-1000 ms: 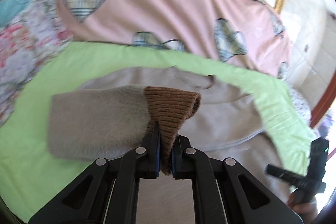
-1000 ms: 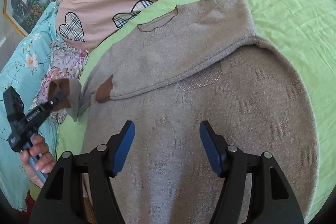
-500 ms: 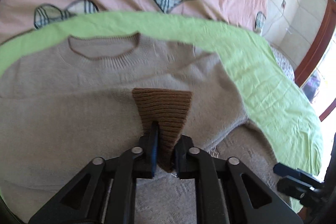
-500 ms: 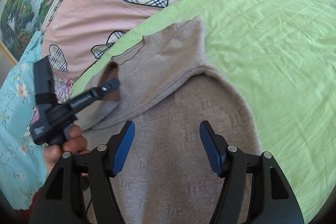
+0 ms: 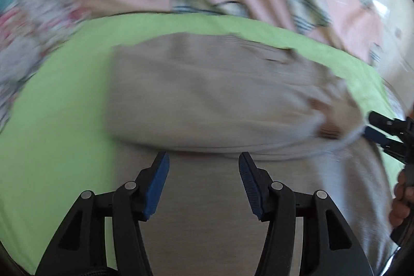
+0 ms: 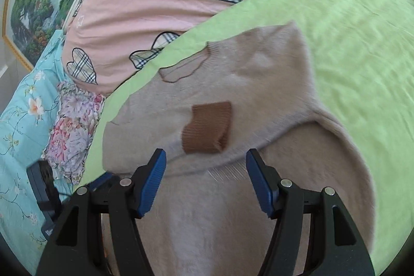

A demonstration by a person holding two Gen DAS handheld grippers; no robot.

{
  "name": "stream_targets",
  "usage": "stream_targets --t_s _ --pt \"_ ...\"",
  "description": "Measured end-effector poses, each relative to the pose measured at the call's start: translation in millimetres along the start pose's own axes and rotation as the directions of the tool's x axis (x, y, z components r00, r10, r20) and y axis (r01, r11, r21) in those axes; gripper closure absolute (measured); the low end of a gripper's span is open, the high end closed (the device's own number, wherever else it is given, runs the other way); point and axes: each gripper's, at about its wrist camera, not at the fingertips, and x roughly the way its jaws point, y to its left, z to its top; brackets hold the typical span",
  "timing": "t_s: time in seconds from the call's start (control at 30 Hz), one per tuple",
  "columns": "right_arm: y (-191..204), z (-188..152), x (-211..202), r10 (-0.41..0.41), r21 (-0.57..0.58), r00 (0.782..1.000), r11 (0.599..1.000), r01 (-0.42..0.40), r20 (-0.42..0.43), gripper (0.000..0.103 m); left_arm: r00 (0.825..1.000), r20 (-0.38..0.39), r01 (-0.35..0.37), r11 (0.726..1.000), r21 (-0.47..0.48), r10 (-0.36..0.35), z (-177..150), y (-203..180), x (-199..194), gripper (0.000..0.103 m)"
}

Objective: Fold small clothes
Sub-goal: 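Fold the held cuff across the body with the left gripper and release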

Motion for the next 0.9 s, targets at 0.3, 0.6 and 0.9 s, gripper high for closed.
stream_targets --t_s 0.3,0.6,0.9 --pt "-3 15 92 -0.071 0.001 0.990 0.997 0.072 -0.123 0.049 0.992 -0.070 -0.116 0.971 -0.207 0.103 5 93 42 0.047" --pt "6 56 -7 0.029 -0.006 0.990 1.000 -0.028 0.136 0.094 0.991 -0.044 -0.134 0.972 -0.193 0.128 30 76 60 0.046" --pt "-35 41 16 -0.083 0.005 0.997 0.997 0.083 0.003 0.094 0.991 -0.029 -0.132 0.952 -0.277 0.129 20 86 51 0.046"
